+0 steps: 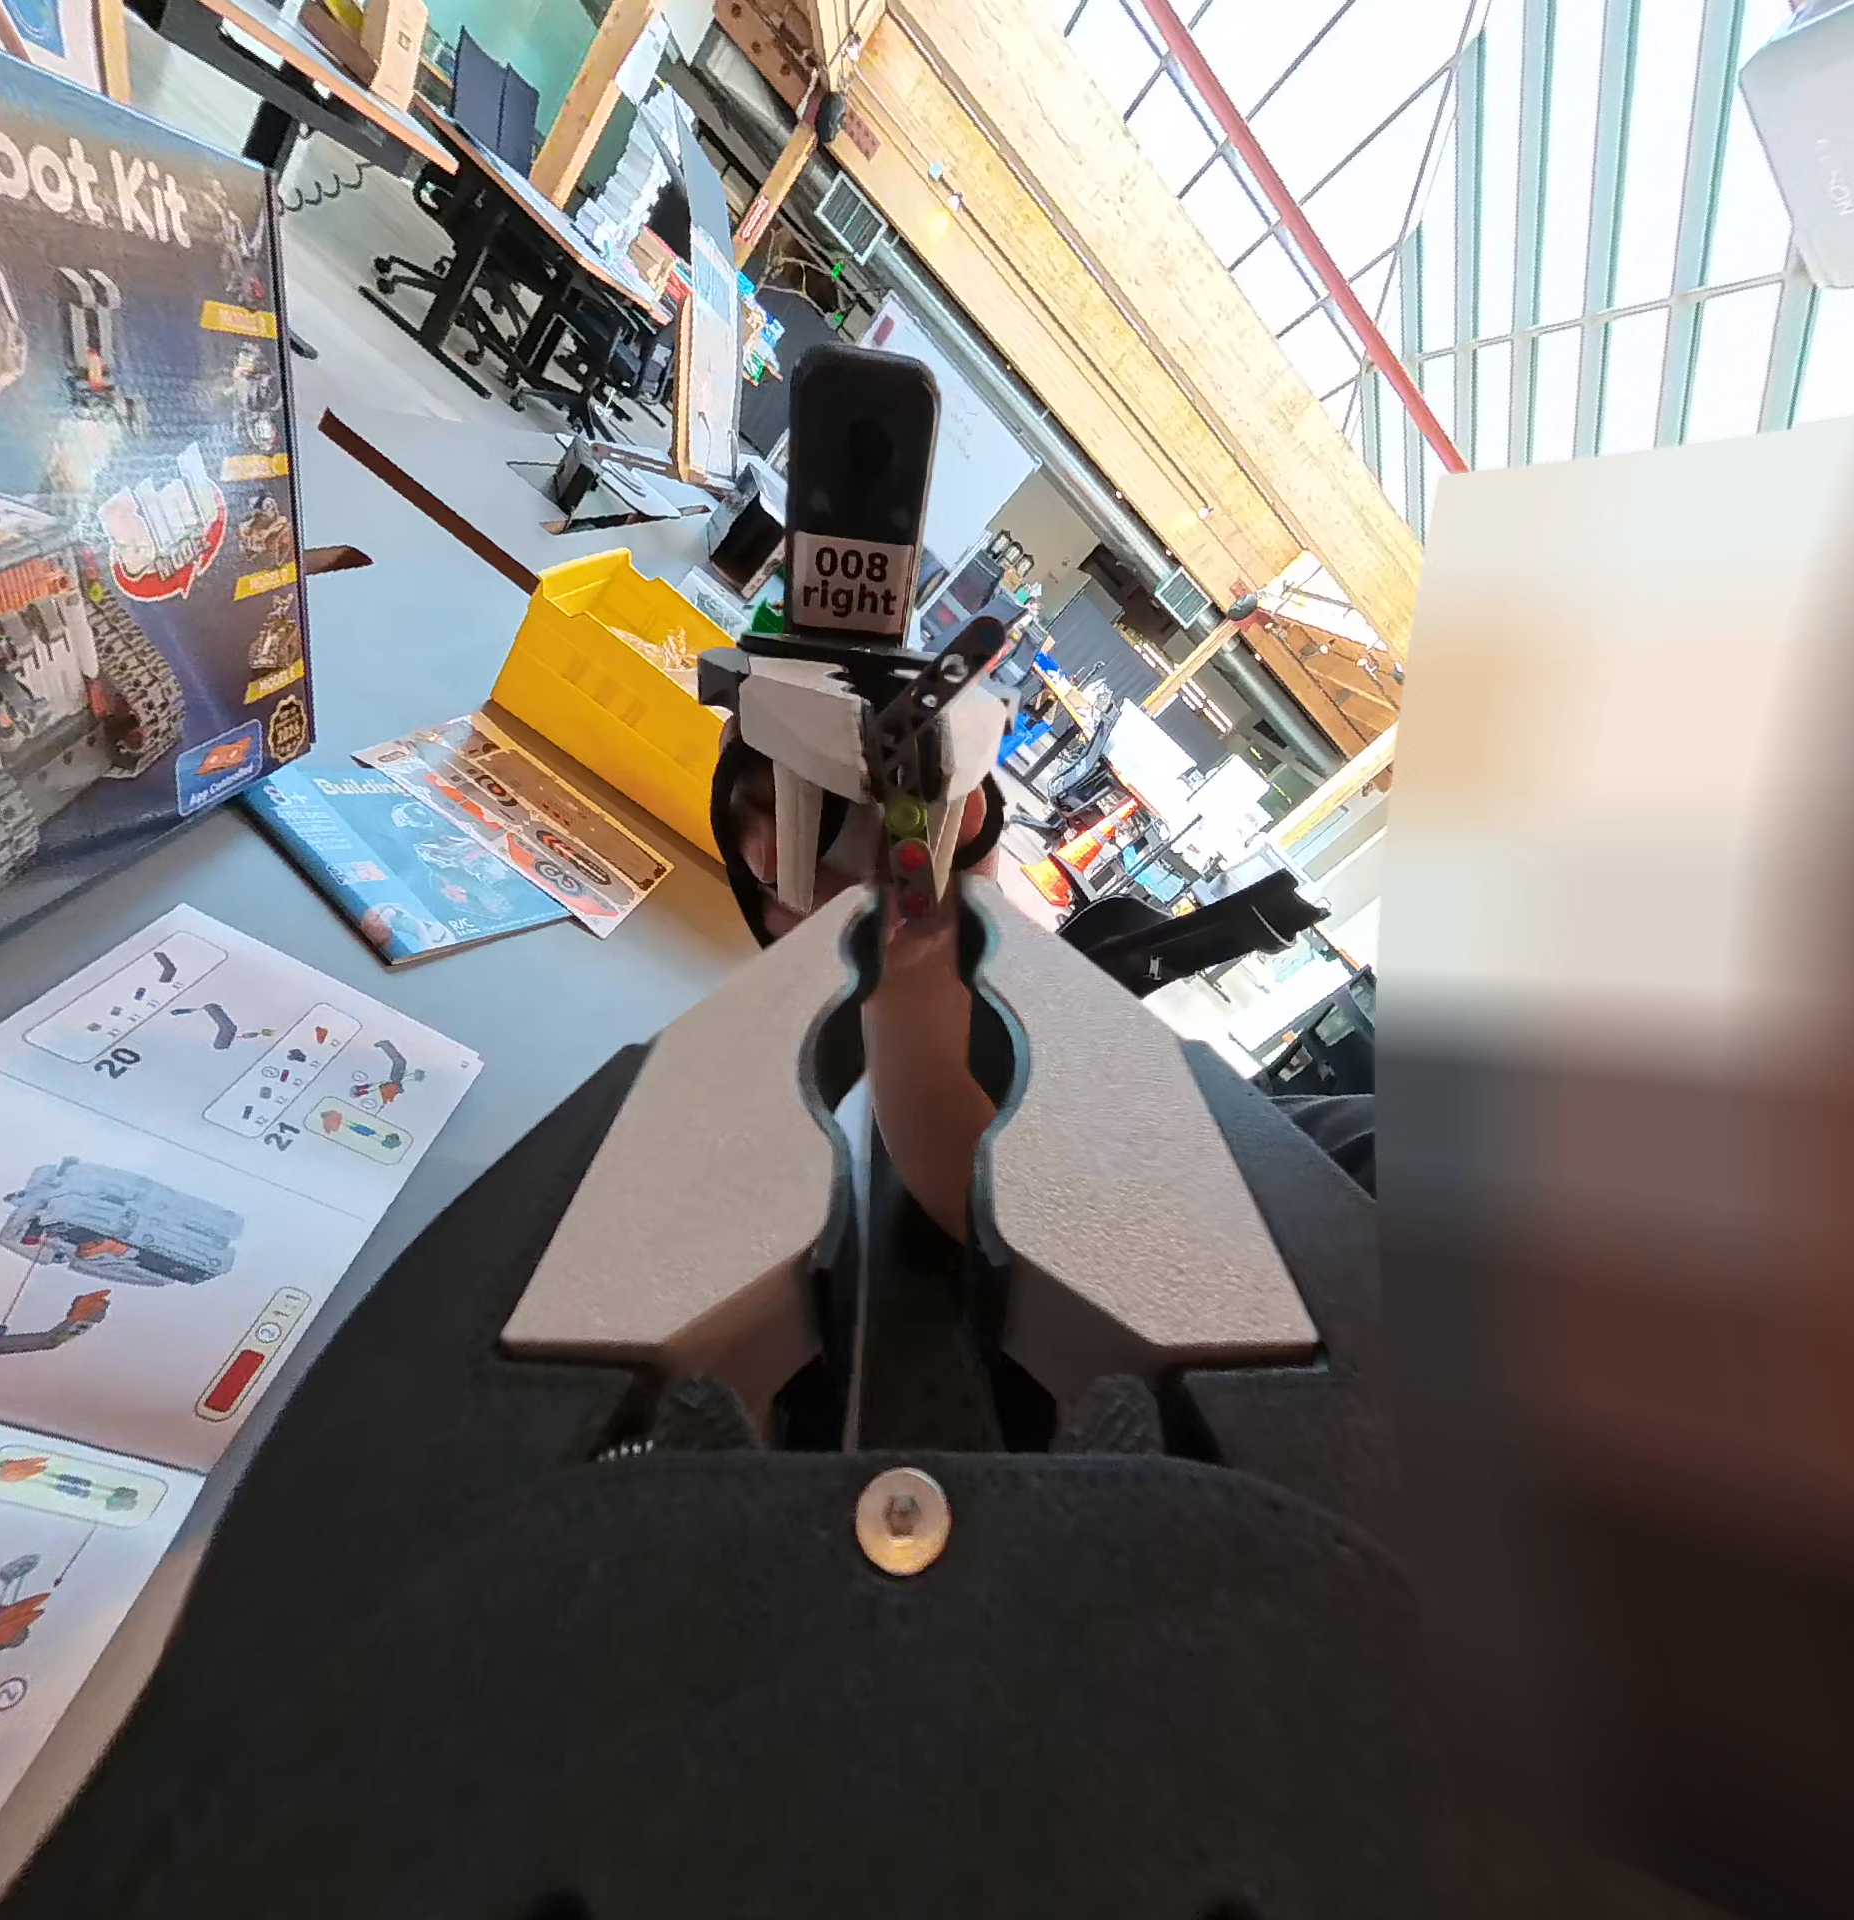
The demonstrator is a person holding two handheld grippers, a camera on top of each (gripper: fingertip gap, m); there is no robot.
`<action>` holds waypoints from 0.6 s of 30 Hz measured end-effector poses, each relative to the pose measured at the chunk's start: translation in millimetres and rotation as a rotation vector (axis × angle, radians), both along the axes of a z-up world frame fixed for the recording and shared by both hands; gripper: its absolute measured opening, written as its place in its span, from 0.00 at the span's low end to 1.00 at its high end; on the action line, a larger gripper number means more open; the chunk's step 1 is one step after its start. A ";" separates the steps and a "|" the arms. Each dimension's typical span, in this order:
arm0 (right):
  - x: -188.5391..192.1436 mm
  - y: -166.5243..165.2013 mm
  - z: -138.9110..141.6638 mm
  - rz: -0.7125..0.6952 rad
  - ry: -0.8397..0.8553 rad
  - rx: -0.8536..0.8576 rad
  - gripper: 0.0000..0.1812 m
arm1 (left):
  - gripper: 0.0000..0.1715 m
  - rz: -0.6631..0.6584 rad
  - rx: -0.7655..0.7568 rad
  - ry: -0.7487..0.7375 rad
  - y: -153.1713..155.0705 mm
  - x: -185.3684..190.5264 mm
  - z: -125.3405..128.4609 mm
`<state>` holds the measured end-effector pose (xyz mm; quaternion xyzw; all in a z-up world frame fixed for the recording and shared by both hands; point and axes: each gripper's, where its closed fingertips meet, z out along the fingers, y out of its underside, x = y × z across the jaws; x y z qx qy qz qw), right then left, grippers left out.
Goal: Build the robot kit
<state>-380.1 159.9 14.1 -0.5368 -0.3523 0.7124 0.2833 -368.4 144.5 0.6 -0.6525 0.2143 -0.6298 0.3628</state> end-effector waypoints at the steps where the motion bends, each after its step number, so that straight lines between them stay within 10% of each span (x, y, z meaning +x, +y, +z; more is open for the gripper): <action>1: 1.7 -0.3 1.6 0.008 0.009 -0.006 0.05 | 0.13 0.004 -0.009 0.006 1.3 -1.0 -1.0; 18: -5.6 -2.8 12.1 -0.070 0.072 0.051 0.04 | 0.03 -0.031 -0.003 -0.148 1.9 -8.9 15.2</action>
